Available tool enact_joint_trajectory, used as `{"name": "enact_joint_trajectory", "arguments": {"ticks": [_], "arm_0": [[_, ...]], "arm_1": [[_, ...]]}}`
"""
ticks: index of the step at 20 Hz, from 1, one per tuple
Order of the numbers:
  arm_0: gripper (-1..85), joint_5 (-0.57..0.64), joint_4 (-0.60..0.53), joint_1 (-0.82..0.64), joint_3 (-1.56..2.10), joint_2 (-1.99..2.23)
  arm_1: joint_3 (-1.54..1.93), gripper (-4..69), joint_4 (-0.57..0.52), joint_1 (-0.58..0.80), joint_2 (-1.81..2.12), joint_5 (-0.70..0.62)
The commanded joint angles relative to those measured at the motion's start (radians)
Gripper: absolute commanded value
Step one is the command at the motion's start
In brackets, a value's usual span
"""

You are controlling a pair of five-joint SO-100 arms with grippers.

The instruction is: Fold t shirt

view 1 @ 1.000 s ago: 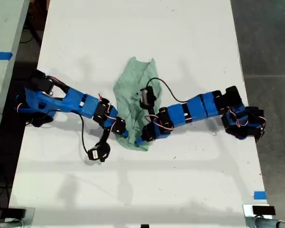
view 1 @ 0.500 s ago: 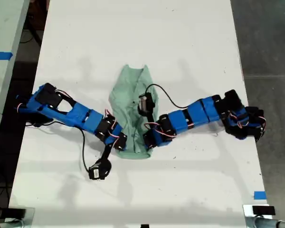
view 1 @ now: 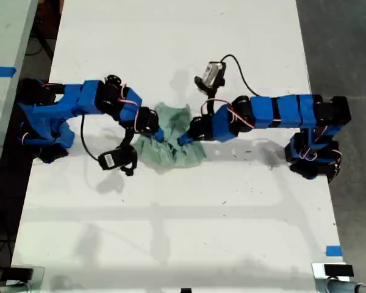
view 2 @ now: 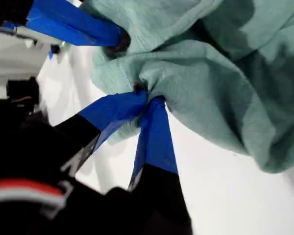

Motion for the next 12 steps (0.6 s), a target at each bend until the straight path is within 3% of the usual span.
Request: {"name": "enact_joint_trajectory", "arguments": {"ticks": [1, 2, 4, 7, 11, 12], "arm_0": [[1.8, 0.051, 0.029, -0.166, 0.002, 0.057], [5.7, 0.066, 0.041, -0.212, 0.002, 0.038], [29.4, 0.137, 0.049, -0.290, -0.002, 0.015], [27.7, 0.192, 0.091, -0.400, -0.002, 0.060], [27.7, 0.233, 0.104, -0.518, 0.115, 0.301], [27.7, 0.235, 0.104, -0.554, 0.175, 0.411]], "arm_1": [[0.043, -0.5, -0.048, 0.123, 0.101, -0.023], [0.055, 0.7, -0.052, 0.158, 0.101, -0.052], [0.067, 25.0, -0.034, 0.224, 0.106, -0.117], [0.067, 37.7, 0.084, 0.328, 0.192, -0.167], [0.206, 35.5, 0.249, 0.459, 0.483, -0.179], [0.295, 21.6, 0.270, 0.489, 0.614, -0.178]]}}
